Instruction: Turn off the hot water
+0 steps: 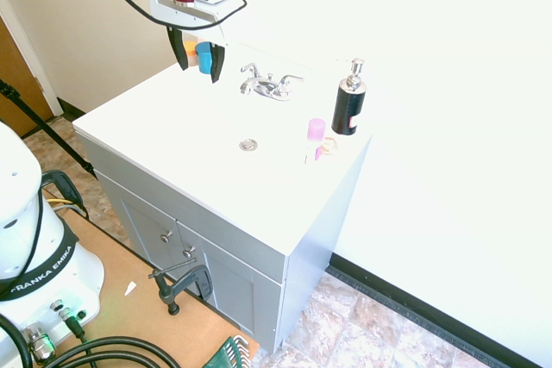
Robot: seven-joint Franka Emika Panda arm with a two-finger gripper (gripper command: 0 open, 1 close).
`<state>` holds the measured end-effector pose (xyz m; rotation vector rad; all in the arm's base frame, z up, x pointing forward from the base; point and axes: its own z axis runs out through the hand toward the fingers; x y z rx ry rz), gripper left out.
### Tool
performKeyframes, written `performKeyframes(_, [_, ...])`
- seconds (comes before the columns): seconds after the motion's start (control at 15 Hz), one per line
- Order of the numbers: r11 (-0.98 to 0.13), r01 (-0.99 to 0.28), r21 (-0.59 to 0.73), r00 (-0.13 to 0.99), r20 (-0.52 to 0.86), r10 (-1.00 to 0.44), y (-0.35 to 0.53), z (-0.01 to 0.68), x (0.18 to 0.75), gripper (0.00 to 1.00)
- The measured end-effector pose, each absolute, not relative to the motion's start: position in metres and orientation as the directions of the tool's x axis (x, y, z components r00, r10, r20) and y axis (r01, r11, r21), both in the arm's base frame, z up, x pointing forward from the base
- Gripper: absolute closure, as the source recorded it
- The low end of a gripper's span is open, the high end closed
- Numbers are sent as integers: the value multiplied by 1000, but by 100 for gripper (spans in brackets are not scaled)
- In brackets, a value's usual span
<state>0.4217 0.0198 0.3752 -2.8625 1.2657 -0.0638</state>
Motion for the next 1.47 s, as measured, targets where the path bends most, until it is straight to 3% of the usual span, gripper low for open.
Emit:
performKeyframes(0.2, [-667,-744,-31,664,67,-744,25,380,427,0])
performKeyframes(0.47, [-540,-841,-28,521,231,-822,53,387,458,0])
performKeyframes(0.87, [-434,-900,-53,372,426,-825,58,339,531,0])
performKeyframes(1.13, [-426,-903,-55,344,500,-795,54,331,559,0])
performKeyframes(1.47, [-427,-904,-6,368,499,-785,51,302,562,0])
